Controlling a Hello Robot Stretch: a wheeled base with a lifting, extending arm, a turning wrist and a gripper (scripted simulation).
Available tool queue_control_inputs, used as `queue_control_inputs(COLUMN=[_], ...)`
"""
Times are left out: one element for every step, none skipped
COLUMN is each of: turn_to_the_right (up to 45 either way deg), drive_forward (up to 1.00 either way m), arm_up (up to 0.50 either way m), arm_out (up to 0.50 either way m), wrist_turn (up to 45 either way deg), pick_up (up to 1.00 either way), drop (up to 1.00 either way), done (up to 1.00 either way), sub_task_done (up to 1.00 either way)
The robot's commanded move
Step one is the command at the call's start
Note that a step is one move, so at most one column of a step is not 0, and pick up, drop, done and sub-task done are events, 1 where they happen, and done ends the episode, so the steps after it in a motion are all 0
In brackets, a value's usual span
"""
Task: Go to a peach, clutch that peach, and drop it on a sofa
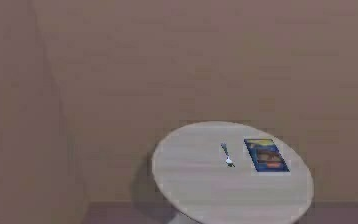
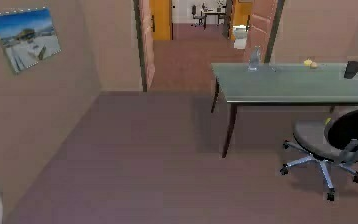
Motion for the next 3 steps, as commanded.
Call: queue_control_inputs(turn_to_the_right=[45.0, 45.0, 12.0], drive_forward=[0.00, 0.00, 0.00], arm_up=[0.00, 0.00, 0.00], arm_out=[0.00, 0.00, 0.00], wrist_turn=[0.0, 0.0, 0.0], pick_up=[0.00, 0.00, 0.00], drop=[0.00, 0.00, 0.00], done=[0.00, 0.00, 0.00], sub_task_done=[0.00, 0.00, 0.00])
